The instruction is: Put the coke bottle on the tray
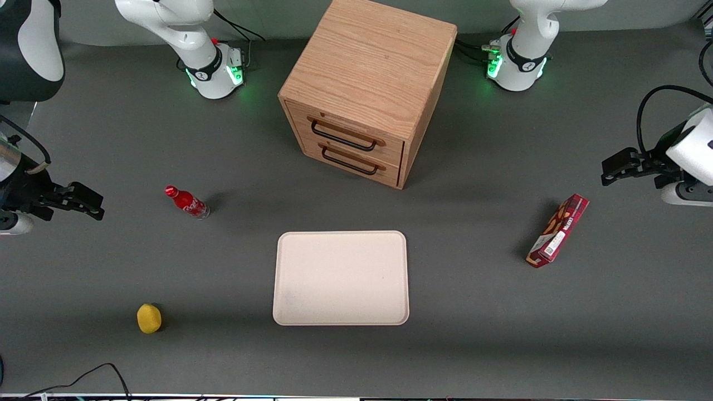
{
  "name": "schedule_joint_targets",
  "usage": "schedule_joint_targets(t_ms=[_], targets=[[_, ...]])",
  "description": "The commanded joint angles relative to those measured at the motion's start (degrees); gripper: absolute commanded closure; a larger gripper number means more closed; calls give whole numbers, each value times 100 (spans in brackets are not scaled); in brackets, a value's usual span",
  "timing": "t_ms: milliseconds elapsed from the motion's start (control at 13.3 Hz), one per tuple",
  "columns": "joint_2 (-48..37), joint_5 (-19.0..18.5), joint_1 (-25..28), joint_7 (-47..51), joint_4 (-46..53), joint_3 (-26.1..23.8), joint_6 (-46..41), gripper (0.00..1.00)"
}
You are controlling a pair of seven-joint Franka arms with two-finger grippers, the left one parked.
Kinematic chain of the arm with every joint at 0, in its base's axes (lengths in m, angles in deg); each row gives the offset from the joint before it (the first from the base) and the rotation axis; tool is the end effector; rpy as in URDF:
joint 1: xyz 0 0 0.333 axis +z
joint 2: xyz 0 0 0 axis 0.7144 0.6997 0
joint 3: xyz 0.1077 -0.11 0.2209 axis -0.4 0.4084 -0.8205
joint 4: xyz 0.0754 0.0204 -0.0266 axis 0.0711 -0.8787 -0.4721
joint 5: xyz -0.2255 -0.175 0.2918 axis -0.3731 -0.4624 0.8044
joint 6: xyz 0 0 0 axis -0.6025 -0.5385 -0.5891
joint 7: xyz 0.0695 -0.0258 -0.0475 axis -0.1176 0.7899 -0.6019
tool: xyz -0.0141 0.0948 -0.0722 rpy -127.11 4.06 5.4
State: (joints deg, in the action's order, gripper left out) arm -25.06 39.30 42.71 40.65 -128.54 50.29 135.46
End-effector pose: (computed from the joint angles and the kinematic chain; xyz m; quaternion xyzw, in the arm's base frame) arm 0.6312 0.0131 0.5389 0.9976 -0.0029 0.0579 0.0377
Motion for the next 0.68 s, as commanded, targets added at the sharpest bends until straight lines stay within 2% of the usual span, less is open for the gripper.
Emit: schedule_joint_targets(t_ms=[0,602], targets=[[100,84,-98,-159,155,1,-112,0],[180,85,-99,-159,155,1,-112,0]])
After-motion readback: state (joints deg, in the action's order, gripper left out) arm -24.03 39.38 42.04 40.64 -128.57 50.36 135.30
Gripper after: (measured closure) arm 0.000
